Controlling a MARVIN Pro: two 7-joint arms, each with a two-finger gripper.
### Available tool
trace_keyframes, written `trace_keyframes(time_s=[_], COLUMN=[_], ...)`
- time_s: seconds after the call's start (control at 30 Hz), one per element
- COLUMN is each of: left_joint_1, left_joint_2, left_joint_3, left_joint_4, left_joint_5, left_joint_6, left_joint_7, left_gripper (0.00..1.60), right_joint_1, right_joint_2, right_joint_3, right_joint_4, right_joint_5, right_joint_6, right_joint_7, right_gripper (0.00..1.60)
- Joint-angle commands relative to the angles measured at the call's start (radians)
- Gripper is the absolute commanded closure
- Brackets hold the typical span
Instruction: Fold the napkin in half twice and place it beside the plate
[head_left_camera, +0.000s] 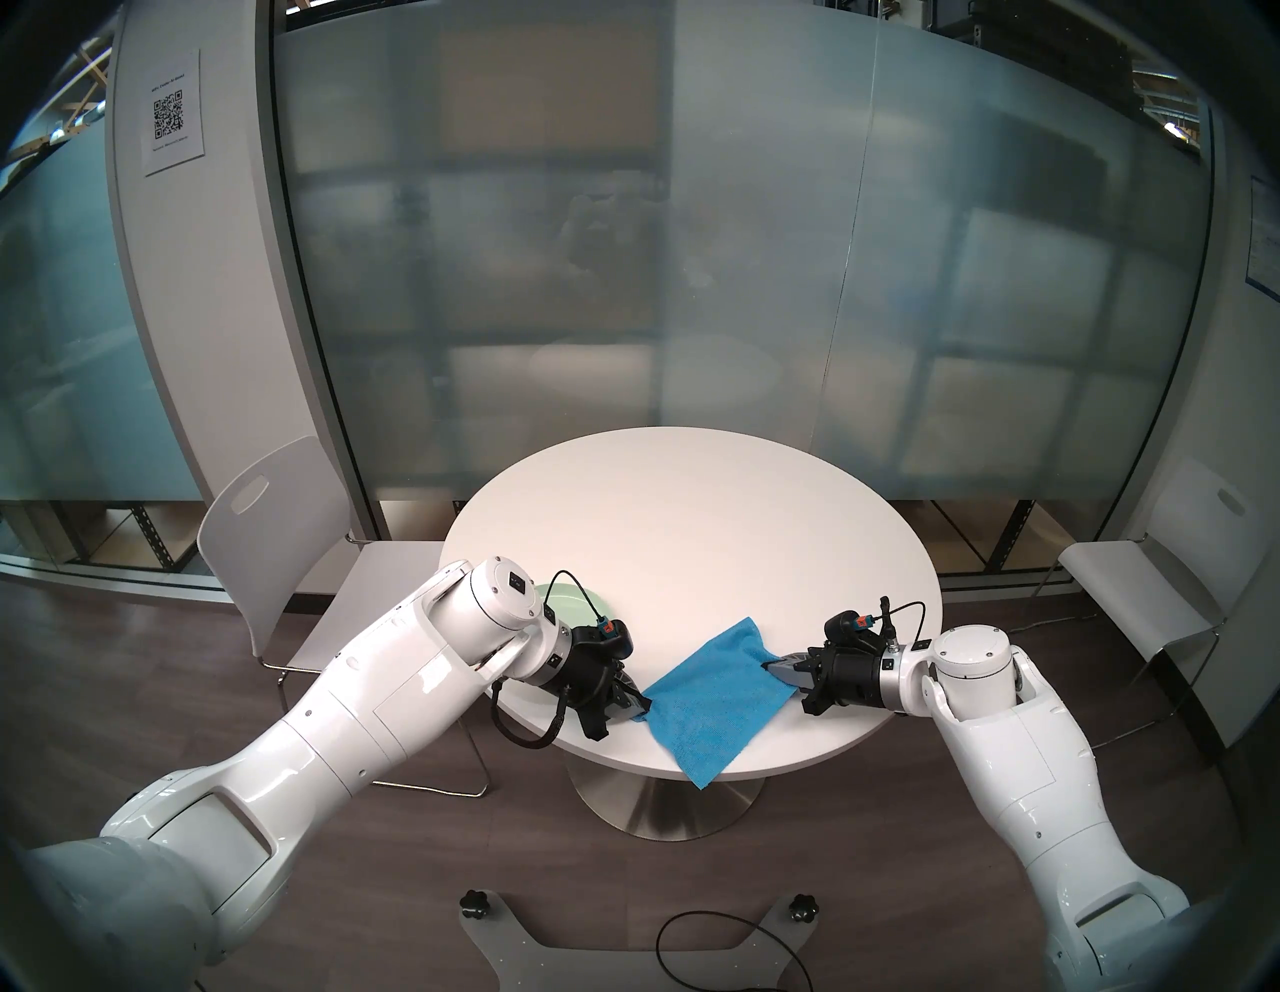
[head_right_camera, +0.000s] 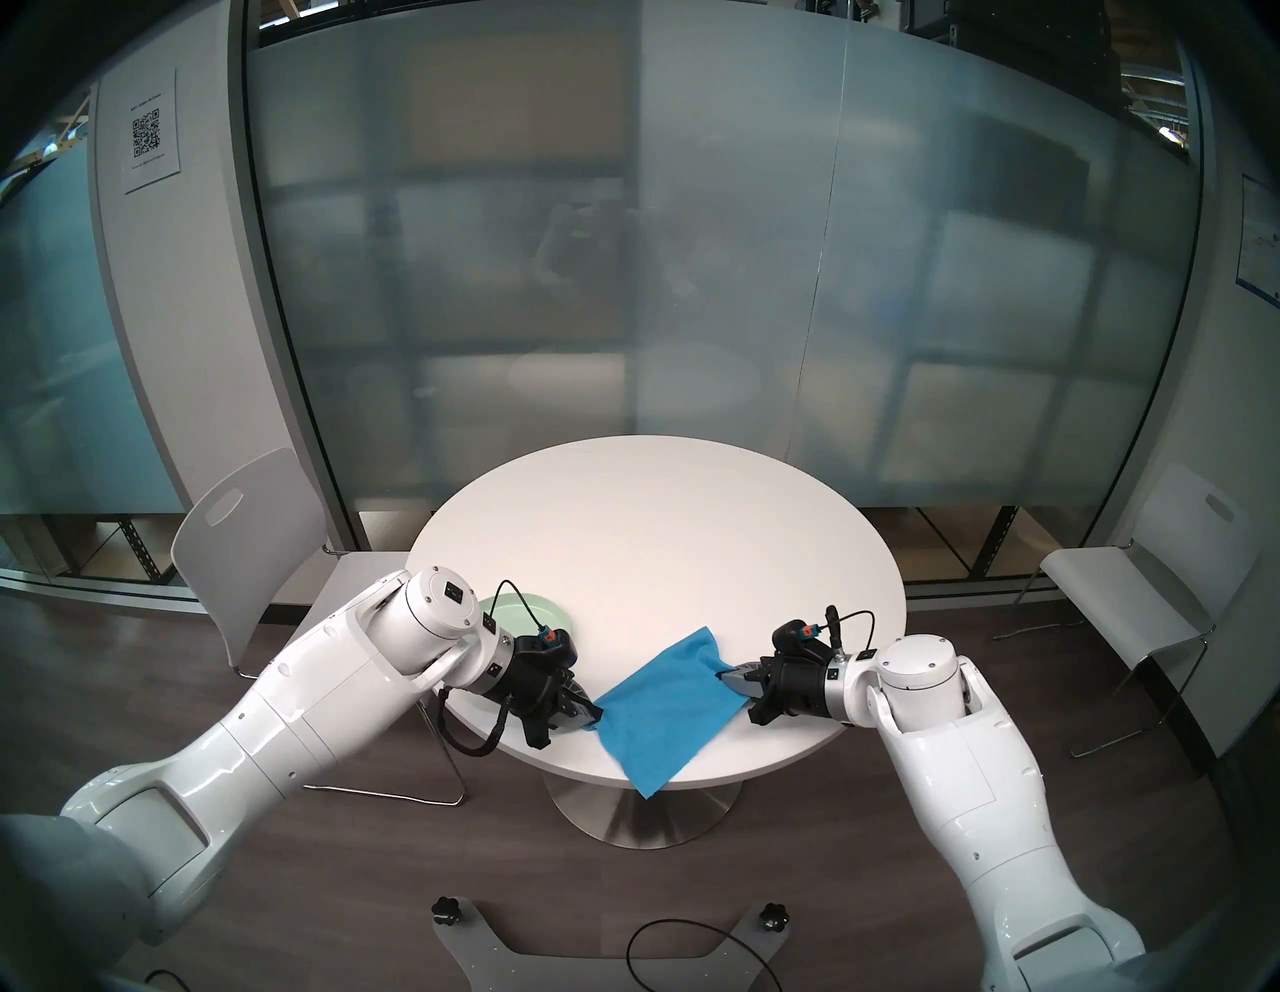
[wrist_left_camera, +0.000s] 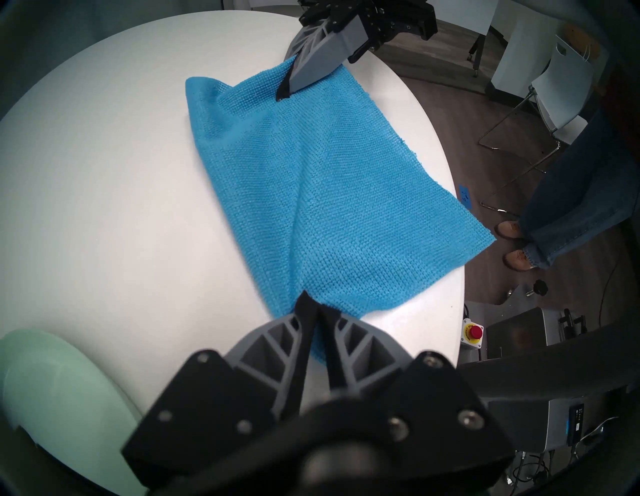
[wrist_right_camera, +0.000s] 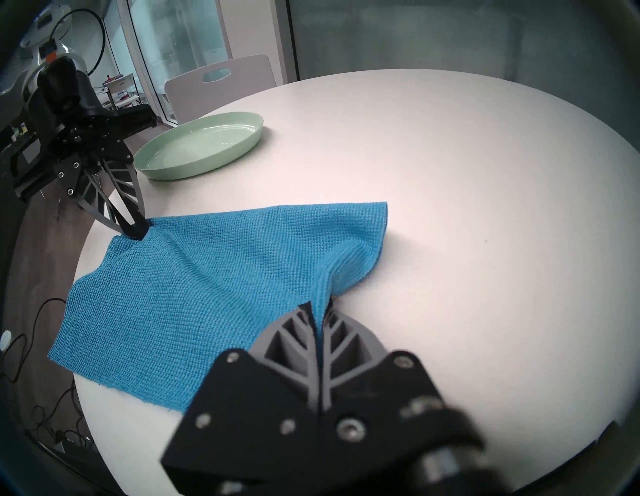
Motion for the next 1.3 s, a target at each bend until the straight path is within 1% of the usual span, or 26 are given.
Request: trace_keyframes(time_s=[0.0, 0.07, 0.23, 0.77, 0.87, 0.97, 1.27], left_joint_1=[-0.001, -0.001, -0.009, 0.002, 0.007, 0.010, 0.004], left_joint_2=[0.004, 0.005, -0.007, 0.008, 0.010, 0.006, 0.007], left_joint_3=[-0.027, -0.030, -0.063, -0.057, -0.061, -0.082, -0.100], left_joint_4=[-0.018, -0.019, -0.022, -0.045, -0.049, -0.039, -0.032], left_joint_5=[-0.019, -0.021, -0.042, -0.048, -0.049, -0.055, -0.064], left_joint_6=[0.004, 0.004, 0.012, 0.022, 0.027, 0.029, 0.033], left_joint_7=[0.005, 0.006, 0.025, 0.013, 0.015, 0.037, 0.044], left_gripper=[1.00, 1.00, 1.00, 0.99, 0.99, 0.99, 0.99], right_joint_1=[0.018, 0.019, 0.015, 0.018, 0.027, 0.054, 0.094], right_joint_2=[0.007, 0.008, 0.014, 0.026, 0.030, 0.030, 0.037], right_joint_3=[0.011, 0.011, 0.012, 0.017, 0.019, 0.030, 0.050], right_joint_4=[-0.025, -0.024, -0.022, -0.025, -0.020, -0.016, -0.032], right_joint_5=[-0.002, -0.002, -0.005, -0.009, -0.013, -0.009, 0.002], right_joint_6=[0.000, 0.000, 0.001, 0.006, -0.006, -0.021, -0.015], right_joint_7=[-0.007, -0.007, -0.009, -0.015, -0.015, -0.016, -0.006], right_gripper=[1.60, 1.60, 1.60, 1.60, 1.60, 1.60, 1.60])
